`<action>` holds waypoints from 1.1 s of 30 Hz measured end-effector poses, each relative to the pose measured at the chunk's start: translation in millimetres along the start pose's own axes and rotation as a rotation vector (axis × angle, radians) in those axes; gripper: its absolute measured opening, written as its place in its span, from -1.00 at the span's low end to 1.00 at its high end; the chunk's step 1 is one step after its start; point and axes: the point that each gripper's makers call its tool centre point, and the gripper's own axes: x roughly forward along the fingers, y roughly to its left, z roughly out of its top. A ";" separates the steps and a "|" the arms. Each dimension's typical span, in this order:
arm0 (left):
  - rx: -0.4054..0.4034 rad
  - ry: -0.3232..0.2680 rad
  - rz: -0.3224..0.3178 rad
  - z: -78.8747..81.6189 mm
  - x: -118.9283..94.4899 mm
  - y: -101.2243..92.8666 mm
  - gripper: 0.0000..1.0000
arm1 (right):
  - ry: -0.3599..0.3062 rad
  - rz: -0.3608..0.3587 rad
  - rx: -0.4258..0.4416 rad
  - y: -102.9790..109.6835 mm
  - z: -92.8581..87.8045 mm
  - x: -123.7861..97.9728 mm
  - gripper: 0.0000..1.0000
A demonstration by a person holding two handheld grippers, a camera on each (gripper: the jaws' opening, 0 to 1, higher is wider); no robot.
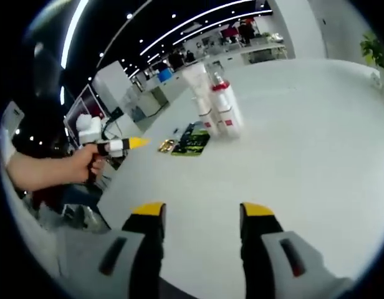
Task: Arrange the skincare products in the storage area until every visible bottle or jar stands upright without overlapping.
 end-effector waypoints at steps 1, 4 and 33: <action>-0.014 -0.012 -0.018 -1.6 -10.2 -4.5 0.21 | -0.008 0.007 -0.020 4.9 3.2 1.0 0.03; 0.036 -0.006 -0.030 -10.3 -30.1 -13.6 0.24 | -0.015 0.012 -0.057 15.1 7.8 2.7 0.06; 0.179 -0.296 -0.063 -23.2 -167.2 -56.8 0.68 | -0.174 0.041 -0.328 74.4 24.0 -47.3 0.68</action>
